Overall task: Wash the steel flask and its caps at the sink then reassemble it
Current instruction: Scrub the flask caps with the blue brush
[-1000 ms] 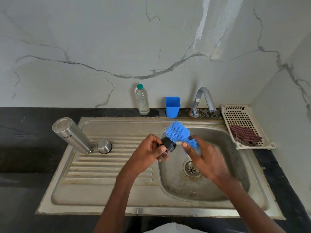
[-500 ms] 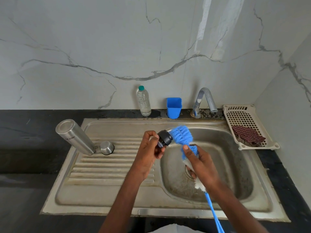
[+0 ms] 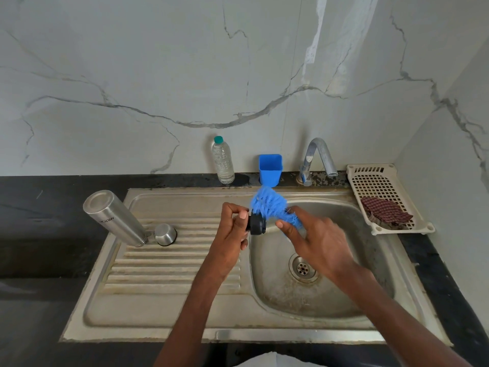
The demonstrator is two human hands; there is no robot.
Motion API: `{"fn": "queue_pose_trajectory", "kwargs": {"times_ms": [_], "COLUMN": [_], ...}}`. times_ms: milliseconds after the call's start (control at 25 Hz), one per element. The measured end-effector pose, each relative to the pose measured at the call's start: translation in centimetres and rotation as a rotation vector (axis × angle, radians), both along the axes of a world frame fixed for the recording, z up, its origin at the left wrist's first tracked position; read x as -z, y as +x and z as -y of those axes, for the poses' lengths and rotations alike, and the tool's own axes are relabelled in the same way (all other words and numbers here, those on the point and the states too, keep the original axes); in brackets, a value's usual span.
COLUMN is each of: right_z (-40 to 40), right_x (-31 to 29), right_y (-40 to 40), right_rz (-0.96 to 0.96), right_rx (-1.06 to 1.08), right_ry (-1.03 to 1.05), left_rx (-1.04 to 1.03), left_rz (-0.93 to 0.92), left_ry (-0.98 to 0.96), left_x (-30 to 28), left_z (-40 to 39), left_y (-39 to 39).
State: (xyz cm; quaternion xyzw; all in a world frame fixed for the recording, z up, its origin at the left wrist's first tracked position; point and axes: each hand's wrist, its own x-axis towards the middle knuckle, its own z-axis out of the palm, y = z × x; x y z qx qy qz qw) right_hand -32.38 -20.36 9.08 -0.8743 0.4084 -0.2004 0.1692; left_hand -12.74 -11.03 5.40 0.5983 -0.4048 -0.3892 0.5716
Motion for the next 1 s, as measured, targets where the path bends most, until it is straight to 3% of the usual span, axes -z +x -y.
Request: {"fn": "queue_pose_trajectory", "kwargs": {"times_ms": [80, 200, 320, 480, 640, 760, 880, 1000], "right_z": [0.1, 0.6, 1.2, 1.3, 1.8, 2.3, 2.6, 2.9], "right_x": [-0.3, -0.8, -0.4, -0.6, -1.5, -1.3, -2.0, -1.4], "right_y": [0.1, -0.1, -0.1, -0.3, -0.4, -0.6, -0.7, -1.2], "right_rz": [-0.017, -0.058, -0.048, -0.064, -0.154, -0.162, -0.224, -0.142], "right_rx": [-0.064, -0.058, -0.165, -0.167, -0.151, -0.252, -0.186, -0.317], "right_ry": [-0.085, -0.037, -0.172, -0.158, -0.107, -0.255, -0.229, -0.322], "left_rx": [0.044, 0.047, 0.046, 0.057, 0.077, 0.083, 0.087, 0.085], "left_rz": [0.011, -0.014, -0.021, -0.058, 0.036, 0.098, 0.119, 0.158], "left_ry": [-0.056, -0.052, -0.021, -0.056, -0.051, -0.04, -0.033, -0.046], "left_x": [-0.3, -0.2, -0.1, 0.3, 0.3, 0.2, 0.1, 0.2], "left_z": [-0.3, -0.4, -0.6, -0.7, -0.7, -0.7, -0.5, -0.3], "left_y": [0.2, 0.7, 1.0, 1.2, 1.5, 1.6, 1.7, 1.7]}}
